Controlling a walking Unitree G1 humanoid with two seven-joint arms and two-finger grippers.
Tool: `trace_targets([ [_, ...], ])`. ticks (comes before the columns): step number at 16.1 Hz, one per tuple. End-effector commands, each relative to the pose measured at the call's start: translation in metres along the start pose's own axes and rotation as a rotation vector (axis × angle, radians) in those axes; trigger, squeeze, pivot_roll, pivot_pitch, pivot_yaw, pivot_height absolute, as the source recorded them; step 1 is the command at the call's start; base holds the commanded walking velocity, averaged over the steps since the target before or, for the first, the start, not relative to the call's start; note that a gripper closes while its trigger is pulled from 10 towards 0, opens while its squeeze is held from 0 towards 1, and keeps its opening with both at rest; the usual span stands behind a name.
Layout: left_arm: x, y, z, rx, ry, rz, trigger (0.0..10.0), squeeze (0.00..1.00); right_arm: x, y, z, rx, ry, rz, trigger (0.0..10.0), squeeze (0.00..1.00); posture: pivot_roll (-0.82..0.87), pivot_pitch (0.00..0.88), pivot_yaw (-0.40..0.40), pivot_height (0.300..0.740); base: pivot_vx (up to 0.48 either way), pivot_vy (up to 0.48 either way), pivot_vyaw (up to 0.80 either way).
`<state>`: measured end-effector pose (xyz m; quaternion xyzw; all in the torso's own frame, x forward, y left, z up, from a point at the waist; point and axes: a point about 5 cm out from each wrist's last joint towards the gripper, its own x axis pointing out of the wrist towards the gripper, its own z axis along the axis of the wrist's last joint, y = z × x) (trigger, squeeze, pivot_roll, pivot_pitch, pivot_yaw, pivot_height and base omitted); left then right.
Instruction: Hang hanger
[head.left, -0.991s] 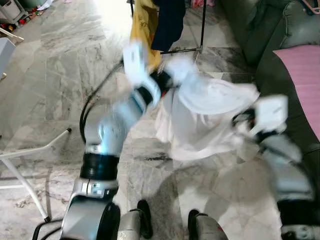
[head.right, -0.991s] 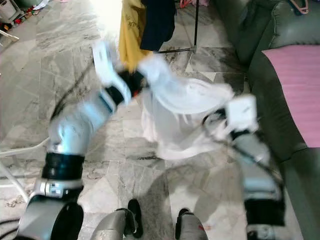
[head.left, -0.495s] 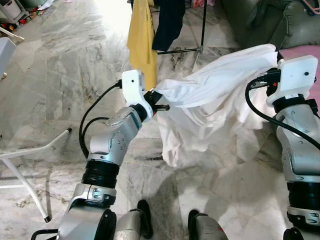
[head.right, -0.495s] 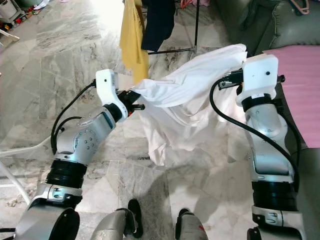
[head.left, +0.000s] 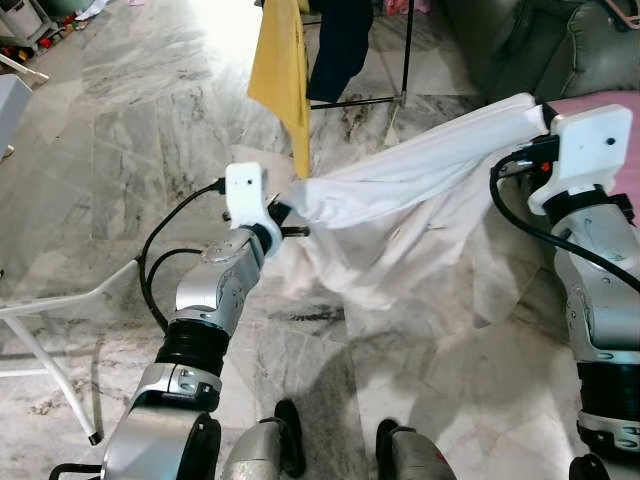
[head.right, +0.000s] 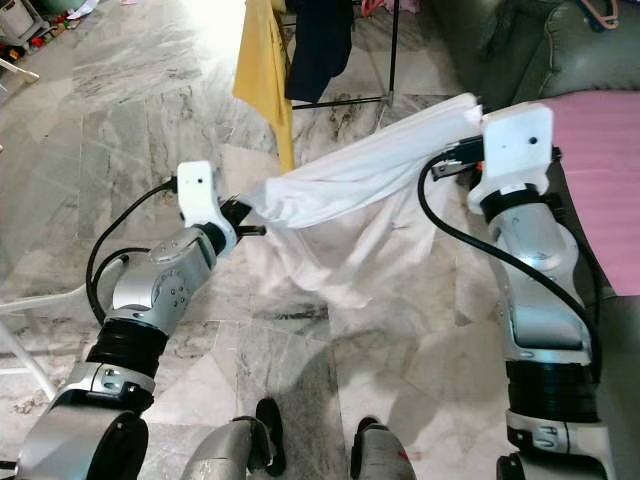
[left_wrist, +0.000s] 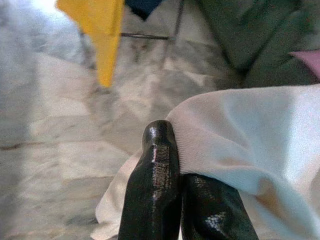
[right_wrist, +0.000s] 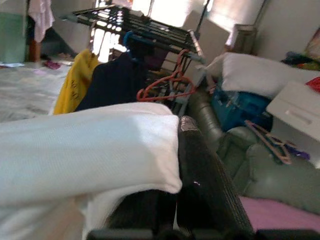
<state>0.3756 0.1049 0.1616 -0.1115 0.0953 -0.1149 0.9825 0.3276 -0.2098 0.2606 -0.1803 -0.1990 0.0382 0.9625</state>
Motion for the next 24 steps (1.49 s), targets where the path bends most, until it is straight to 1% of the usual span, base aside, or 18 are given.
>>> trace_targets([
  [1,0.0,0.011,0.002,0.012,-0.006,0.052,10.0,0.0,-0.001,0.0,0.011,0.005,-0.045,0.006,0.0,0.0,-0.17,0.257,0.091,0.74,0.0,0.0,0.0],
  [2,0.0,0.014,0.003,-0.003,-0.01,0.063,10.0,0.0,-0.002,0.0,0.01,0.007,-0.039,0.007,0.0,0.0,-0.17,0.259,0.091,0.74,0.0,0.0,0.0],
  [4,0.002,0.017,0.005,0.003,-0.025,0.074,10.0,0.0,-0.003,0.0,0.009,0.012,-0.032,0.008,0.0,0.0,-0.17,0.26,0.093,0.74,0.0,0.0,0.0],
  [10,0.003,0.014,0.006,-0.004,-0.036,0.063,10.0,0.0,-0.002,-0.003,0.009,-0.009,-0.043,-0.024,0.0,0.0,-0.17,0.263,0.096,0.74,0.0,0.0,0.0],
  [12,0.003,0.003,0.004,-0.021,-0.071,-0.027,10.0,0.0,0.003,-0.014,0.02,-0.066,-0.1,-0.127,0.0,0.0,-0.17,0.267,0.097,0.74,0.0,0.0,0.0],
  [13,0.002,0.0,-0.001,-0.006,-0.066,-0.049,10.0,0.0,0.008,-0.014,0.027,-0.079,-0.124,-0.137,0.0,0.0,-0.17,0.274,0.105,0.74,0.0,0.0,0.0],
  [15,0.002,-0.002,-0.005,0.001,-0.057,-0.056,10.0,0.0,0.011,-0.012,0.03,-0.075,-0.135,-0.135,0.0,0.0,-0.17,0.274,0.105,0.74,0.0,0.0,0.0],
  [16,0.001,-0.004,-0.008,0.011,-0.051,-0.067,10.0,0.0,0.015,-0.006,0.033,-0.066,-0.15,-0.13,0.0,0.0,-0.17,0.275,0.11,0.74,0.0,0.0,0.0],
  [18,0.0,-0.006,-0.01,0.004,-0.05,-0.102,10.0,0.0,0.017,0.001,0.034,-0.045,-0.16,-0.119,0.0,0.0,-0.16,0.273,0.113,0.74,0.0,0.0,0.0],
  [19,-0.001,-0.007,-0.014,-0.005,-0.05,-0.126,10.0,0.91,0.018,0.006,0.035,-0.029,-0.163,-0.104,0.0,0.0,-0.16,0.269,0.108,0.74,0.0,0.0,0.0],
  [20,-0.003,-0.007,-0.021,0.005,-0.041,-0.14,10.0,1.0,0.019,0.012,0.036,-0.014,-0.167,-0.089,0.0,0.0,-0.16,0.269,0.108,0.74,0.0,0.0,0.0],
  [22,-0.007,-0.002,-0.042,0.025,-0.006,-0.135,10.0,1.0,0.021,0.021,0.043,0.002,-0.187,-0.057,0.0,0.0,-0.16,0.264,0.105,0.74,0.0,0.0,0.0],
  [23,-0.012,0.006,-0.061,0.029,0.025,-0.128,10.0,1.0,0.023,0.027,0.048,0.009,-0.204,-0.04,0.0,0.0,-0.16,0.264,0.105,0.74,0.0,0.0,0.0],
  [24,-0.015,0.009,-0.069,0.026,0.04,-0.122,10.0,1.0,0.024,0.028,0.05,0.012,-0.21,-0.036,0.0,0.0,-0.17,0.26,0.101,0.74,0.0,0.0,0.0],
])
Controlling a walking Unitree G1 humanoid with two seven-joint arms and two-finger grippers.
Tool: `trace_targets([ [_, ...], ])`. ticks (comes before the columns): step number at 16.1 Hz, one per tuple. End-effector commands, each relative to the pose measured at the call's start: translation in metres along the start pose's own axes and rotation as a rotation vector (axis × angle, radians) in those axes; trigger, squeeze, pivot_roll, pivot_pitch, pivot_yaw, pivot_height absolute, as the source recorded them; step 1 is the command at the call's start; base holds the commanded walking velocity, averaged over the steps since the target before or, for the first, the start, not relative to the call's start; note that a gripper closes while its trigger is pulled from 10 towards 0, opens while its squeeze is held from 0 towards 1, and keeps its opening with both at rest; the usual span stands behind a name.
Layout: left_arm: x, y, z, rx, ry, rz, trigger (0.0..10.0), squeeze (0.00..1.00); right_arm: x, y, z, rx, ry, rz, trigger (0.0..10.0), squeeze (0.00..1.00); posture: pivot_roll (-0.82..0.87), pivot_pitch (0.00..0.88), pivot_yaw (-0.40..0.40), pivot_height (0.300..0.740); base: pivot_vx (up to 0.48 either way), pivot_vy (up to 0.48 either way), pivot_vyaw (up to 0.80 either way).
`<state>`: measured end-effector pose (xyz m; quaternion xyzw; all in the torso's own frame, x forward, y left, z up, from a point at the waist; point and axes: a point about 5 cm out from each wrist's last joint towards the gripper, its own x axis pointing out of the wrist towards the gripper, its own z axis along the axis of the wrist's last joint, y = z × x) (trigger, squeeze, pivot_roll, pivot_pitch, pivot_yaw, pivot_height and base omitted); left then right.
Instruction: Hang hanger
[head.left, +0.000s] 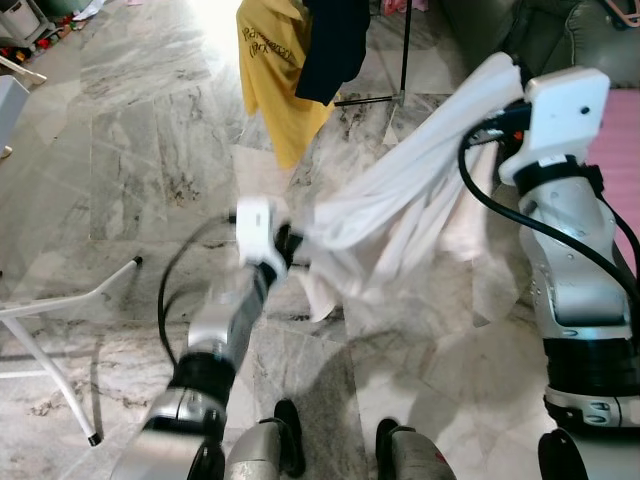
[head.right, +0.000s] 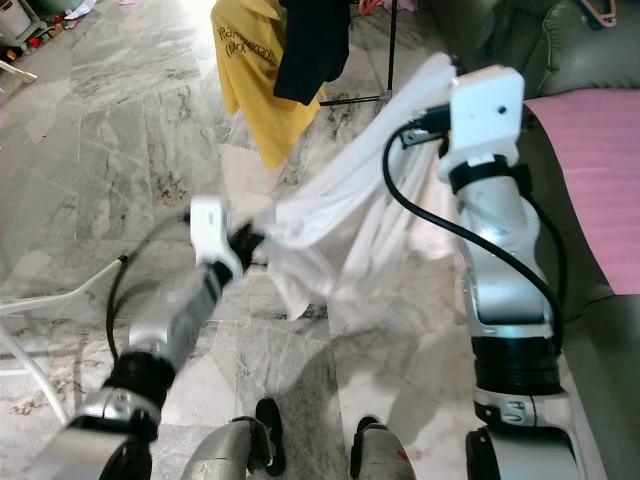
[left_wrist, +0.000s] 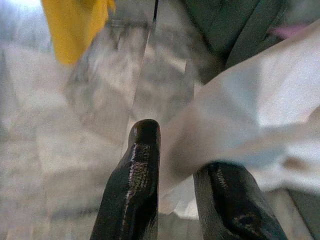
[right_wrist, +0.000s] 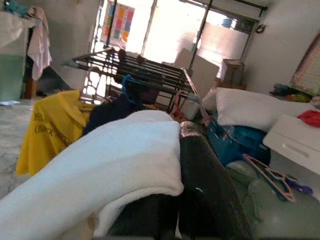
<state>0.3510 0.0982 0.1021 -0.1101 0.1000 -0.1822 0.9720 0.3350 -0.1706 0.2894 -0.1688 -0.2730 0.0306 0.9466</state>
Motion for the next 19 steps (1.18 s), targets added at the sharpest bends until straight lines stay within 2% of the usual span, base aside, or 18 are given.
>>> trace_targets([
  [1,-0.004,0.006,-0.007,0.01,0.016,0.011,10.0,1.0,0.003,0.002,0.016,0.008,-0.065,0.01,0.0,0.0,-0.17,0.26,0.101,0.74,0.0,0.0,0.0],
  [17,-0.005,0.007,-0.01,0.015,0.012,0.005,10.0,1.0,0.004,0.003,0.017,0.009,-0.068,0.012,0.0,0.0,-0.17,0.259,0.1,0.74,0.0,0.0,0.0],
  [18,-0.013,-0.017,-0.07,0.041,0.211,-0.127,10.0,0.0,0.009,0.024,0.053,0.196,-0.139,0.202,0.0,0.0,-0.24,0.23,0.067,0.74,0.0,0.0,0.0],
  [19,-0.017,-0.024,-0.084,0.051,0.257,-0.165,10.0,0.0,0.007,0.033,0.06,0.243,-0.15,0.269,0.0,0.0,-0.25,0.23,0.07,0.74,0.0,0.0,0.0],
])
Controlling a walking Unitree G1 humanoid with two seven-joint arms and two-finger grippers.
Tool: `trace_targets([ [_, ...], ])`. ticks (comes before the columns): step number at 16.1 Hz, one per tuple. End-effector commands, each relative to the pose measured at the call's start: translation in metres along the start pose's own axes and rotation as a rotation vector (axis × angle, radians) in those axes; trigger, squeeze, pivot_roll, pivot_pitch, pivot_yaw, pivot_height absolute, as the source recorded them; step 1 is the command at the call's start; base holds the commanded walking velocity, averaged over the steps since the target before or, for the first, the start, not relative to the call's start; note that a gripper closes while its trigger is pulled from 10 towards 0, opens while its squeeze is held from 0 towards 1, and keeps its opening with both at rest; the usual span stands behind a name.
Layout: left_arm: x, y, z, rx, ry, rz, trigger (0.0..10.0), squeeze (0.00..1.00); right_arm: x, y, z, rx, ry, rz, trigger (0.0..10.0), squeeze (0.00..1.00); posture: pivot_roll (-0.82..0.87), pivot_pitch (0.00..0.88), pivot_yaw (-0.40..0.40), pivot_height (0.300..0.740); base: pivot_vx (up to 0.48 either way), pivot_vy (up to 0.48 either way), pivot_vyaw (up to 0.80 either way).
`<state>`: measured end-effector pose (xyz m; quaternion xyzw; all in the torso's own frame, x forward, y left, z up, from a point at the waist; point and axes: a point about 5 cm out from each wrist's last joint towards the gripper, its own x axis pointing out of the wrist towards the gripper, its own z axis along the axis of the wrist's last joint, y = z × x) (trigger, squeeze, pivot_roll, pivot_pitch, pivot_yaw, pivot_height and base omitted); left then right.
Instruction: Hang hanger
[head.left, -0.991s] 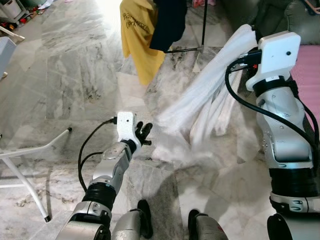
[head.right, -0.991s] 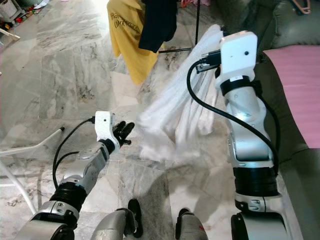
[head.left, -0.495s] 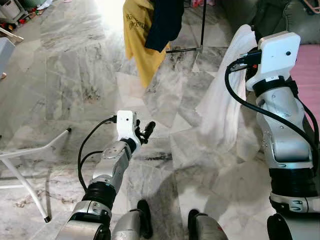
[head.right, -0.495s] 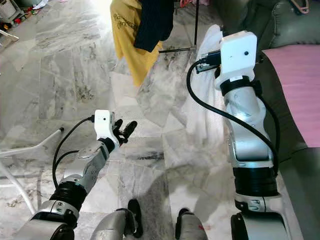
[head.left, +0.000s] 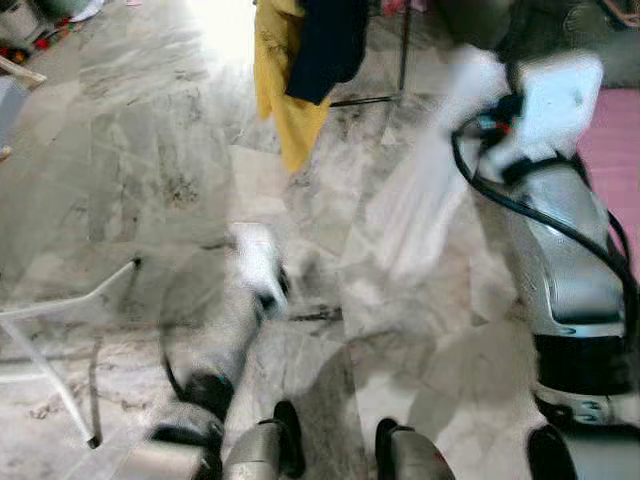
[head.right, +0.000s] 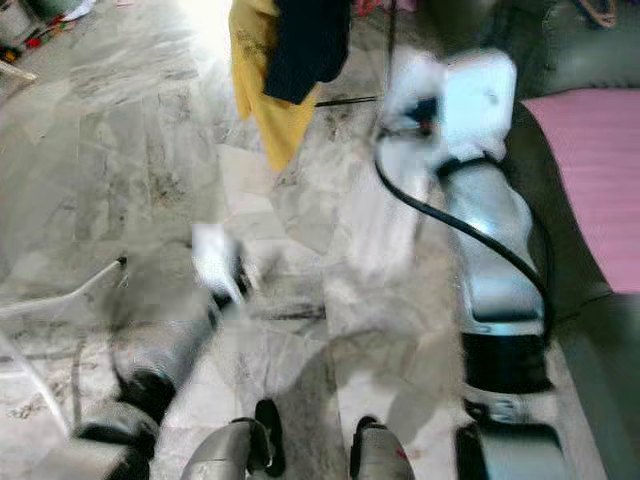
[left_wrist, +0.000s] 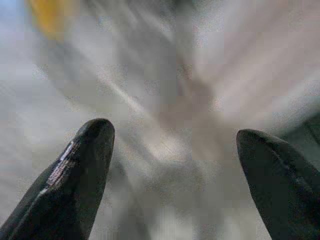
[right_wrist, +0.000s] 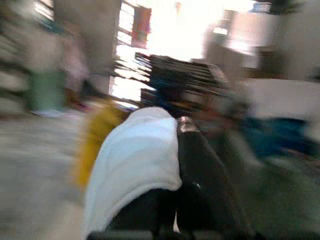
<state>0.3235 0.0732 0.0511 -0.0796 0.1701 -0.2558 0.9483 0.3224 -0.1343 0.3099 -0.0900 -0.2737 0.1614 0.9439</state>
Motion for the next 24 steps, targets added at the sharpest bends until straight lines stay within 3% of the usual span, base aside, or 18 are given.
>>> trace_targets([
  [1,-0.004,-0.008,-0.022,0.002,0.065,-0.05,10.0,0.0,-0.003,0.018,0.013,0.039,-0.049,0.106,0.0,0.0,-0.25,0.231,0.073,0.74,0.0,0.0,0.0],
  [5,-0.006,0.014,-0.003,0.037,-0.032,0.064,10.0,0.0,-0.017,0.022,-0.022,0.065,0.076,0.06,0.0,0.0,-0.23,0.227,0.077,0.74,0.0,0.0,0.0],
  [9,-0.006,0.021,0.0,0.015,-0.053,0.104,10.0,0.0,-0.014,0.03,-0.021,0.133,0.086,0.076,0.0,0.0,-0.22,0.222,0.069,0.74,0.0,0.0,0.0],
  [14,0.004,-0.004,-0.009,0.009,-0.037,0.031,10.0,0.0,-0.003,0.061,0.004,0.349,0.016,0.28,0.0,0.0,-0.24,0.214,0.052,0.74,0.0,0.0,0.0],
  [16,0.011,-0.023,-0.006,-0.019,-0.054,-0.038,10.0,0.0,-0.006,0.073,0.016,0.449,-0.008,0.378,0.0,0.0,-0.26,0.207,0.043,0.74,0.0,0.0,0.0],
  [18,0.014,-0.027,0.0,-0.016,-0.077,-0.047,10.0,0.0,-0.008,0.077,0.017,0.467,-0.003,0.407,0.0,0.0,-0.26,0.207,0.043,0.74,0.0,0.0,0.0],
  [19,0.015,-0.026,0.005,-0.049,-0.112,-0.04,0.0,0.0,-0.011,0.079,0.018,0.498,0.011,0.426,0.0,0.0,-0.28,0.203,0.047,0.74,0.0,0.0,0.0],
  [24,0.012,0.004,0.028,-0.069,-0.19,0.138,0.0,0.0,-0.019,0.081,0.023,0.51,0.025,0.46,0.0,0.0,-0.29,0.201,0.057,0.74,0.0,0.0,0.0],
])
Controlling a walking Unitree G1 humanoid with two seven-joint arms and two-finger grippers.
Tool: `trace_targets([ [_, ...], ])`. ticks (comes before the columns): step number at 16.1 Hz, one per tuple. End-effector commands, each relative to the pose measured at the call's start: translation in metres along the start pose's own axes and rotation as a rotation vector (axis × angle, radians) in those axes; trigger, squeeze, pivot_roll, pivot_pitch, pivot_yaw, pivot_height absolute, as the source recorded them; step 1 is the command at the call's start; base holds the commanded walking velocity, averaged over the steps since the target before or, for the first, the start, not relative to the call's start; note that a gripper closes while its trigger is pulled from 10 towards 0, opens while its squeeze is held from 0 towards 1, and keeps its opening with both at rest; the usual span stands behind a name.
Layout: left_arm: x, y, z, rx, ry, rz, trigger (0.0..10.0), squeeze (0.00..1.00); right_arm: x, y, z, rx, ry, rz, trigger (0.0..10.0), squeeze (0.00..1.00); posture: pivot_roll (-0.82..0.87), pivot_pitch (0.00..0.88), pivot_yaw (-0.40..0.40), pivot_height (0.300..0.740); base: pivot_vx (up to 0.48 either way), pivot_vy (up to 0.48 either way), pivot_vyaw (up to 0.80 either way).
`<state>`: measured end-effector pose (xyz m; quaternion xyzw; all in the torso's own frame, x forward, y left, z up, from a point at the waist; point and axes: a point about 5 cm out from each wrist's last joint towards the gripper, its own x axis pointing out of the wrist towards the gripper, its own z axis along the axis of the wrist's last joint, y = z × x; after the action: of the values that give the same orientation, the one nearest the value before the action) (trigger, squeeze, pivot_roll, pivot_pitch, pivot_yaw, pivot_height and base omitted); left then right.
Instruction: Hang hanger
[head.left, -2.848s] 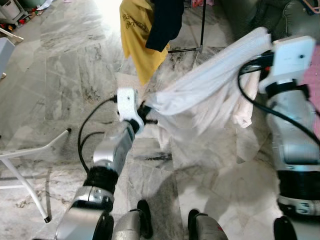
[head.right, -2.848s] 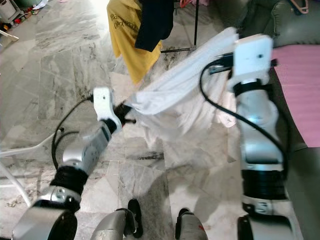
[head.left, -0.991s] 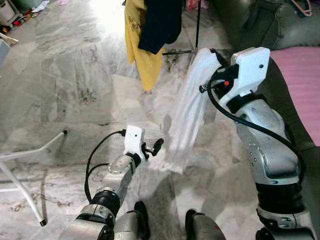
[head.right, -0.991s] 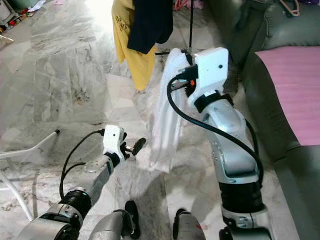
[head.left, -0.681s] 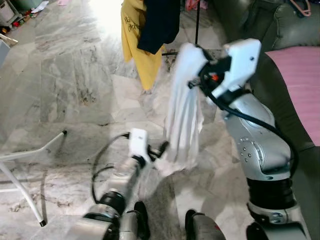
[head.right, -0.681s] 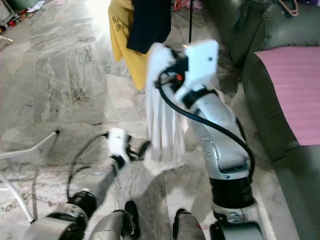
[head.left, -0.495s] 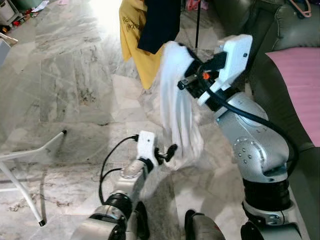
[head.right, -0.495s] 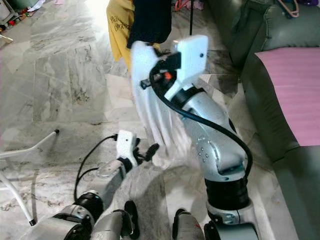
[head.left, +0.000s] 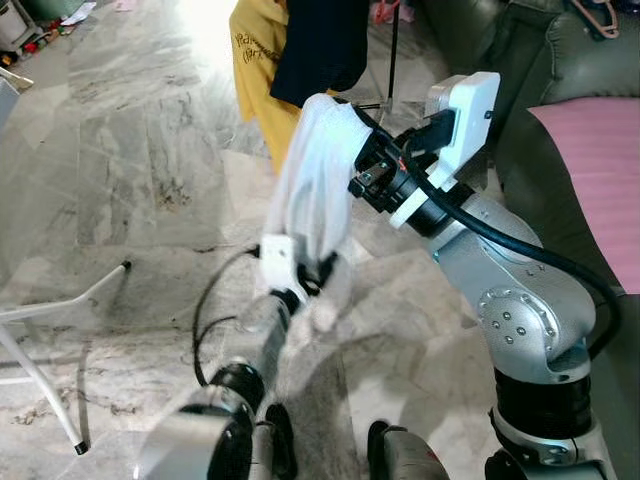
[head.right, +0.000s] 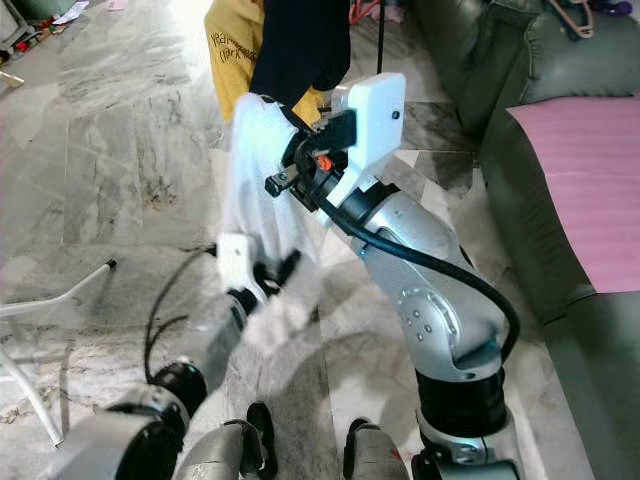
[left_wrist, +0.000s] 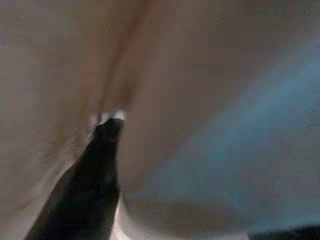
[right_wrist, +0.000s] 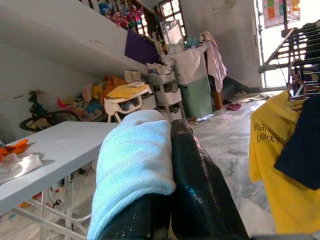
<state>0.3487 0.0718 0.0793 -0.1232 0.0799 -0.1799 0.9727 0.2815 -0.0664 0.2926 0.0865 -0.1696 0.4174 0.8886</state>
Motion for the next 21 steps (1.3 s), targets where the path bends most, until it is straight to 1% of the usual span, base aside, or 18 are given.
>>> trace_targets([
  [1,-0.002,0.008,-0.003,0.002,0.014,0.054,0.0,0.0,-0.001,0.007,0.008,-0.013,-0.027,0.035,0.0,0.0,-0.29,0.201,0.057,0.74,0.0,0.0,0.0],
  [4,-0.002,0.016,0.002,0.023,0.001,0.089,0.0,0.0,-0.004,0.004,0.009,-0.036,-0.018,0.021,0.0,0.0,-0.29,0.202,0.057,0.74,0.0,0.0,0.0],
  [5,-0.003,0.019,0.005,0.028,-0.008,0.094,0.0,0.0,-0.007,-0.002,0.007,-0.059,0.0,-0.017,0.0,0.0,-0.29,0.202,0.06,0.74,0.0,0.0,0.0],
  [7,-0.003,0.019,0.009,0.058,-0.024,0.054,0.0,0.0,-0.011,-0.009,0.003,-0.088,0.021,-0.073,0.0,0.0,-0.28,0.204,0.065,0.74,0.0,0.0,0.0],
  [8,-0.004,0.019,0.01,0.078,-0.039,0.031,0.0,0.0,-0.013,-0.013,0.0,-0.087,0.027,-0.104,0.0,0.0,-0.27,0.204,0.065,0.74,0.0,0.0,0.0],
  [9,-0.005,0.018,0.01,0.097,-0.056,0.001,0.0,0.0,-0.014,-0.016,-0.003,-0.1,0.039,-0.121,0.0,0.0,-0.27,0.205,0.066,0.74,0.0,0.0,0.0],
  [11,-0.008,0.014,0.007,0.105,-0.064,-0.063,0.0,0.0,-0.015,-0.018,-0.006,-0.112,0.048,-0.136,0.0,0.0,-0.26,0.206,0.069,0.74,0.0,0.0,0.0],
  [12,-0.009,0.013,0.005,0.105,-0.063,-0.071,0.0,0.0,-0.015,-0.018,-0.006,-0.112,0.046,-0.14,0.0,0.0,-0.26,0.206,0.069,0.74,0.0,0.0,0.0],
  [14,-0.012,0.019,0.003,0.109,-0.063,-0.065,0.0,0.0,-0.015,-0.026,-0.006,-0.131,0.044,-0.188,0.0,0.0,-0.25,0.207,0.069,0.74,0.0,0.0,0.0],
  [15,-0.013,0.019,0.004,0.11,-0.064,-0.066,0.0,0.0,-0.015,-0.027,-0.006,-0.133,0.045,-0.194,0.0,0.0,-0.25,0.207,0.069,0.74,0.0,0.0,0.0],
  [16,-0.014,0.022,0.01,0.15,-0.09,-0.081,0.0,0.0,-0.02,-0.042,-0.011,-0.151,0.07,-0.306,0.0,0.0,-0.25,0.209,0.07,0.74,0.0,0.0,0.0],
  [17,-0.014,0.023,0.012,0.172,-0.099,-0.083,0.0,0.0,-0.023,-0.047,-0.013,-0.148,0.083,-0.343,0.0,0.0,-0.24,0.21,0.068,0.74,0.0,0.0,0.0],
  [19,-0.016,0.033,0.023,0.274,-0.138,-0.047,0.0,0.0,-0.035,-0.062,-0.034,-0.154,0.177,-0.44,0.0,0.0,-0.23,0.212,0.068,0.74,0.0,0.0,0.0],
  [21,-0.017,0.041,0.035,0.324,-0.179,0.015,0.0,0.0,-0.043,-0.061,-0.052,-0.129,0.248,-0.429,0.0,0.0,-0.21,0.217,0.071,0.74,0.0,0.0,0.0],
])
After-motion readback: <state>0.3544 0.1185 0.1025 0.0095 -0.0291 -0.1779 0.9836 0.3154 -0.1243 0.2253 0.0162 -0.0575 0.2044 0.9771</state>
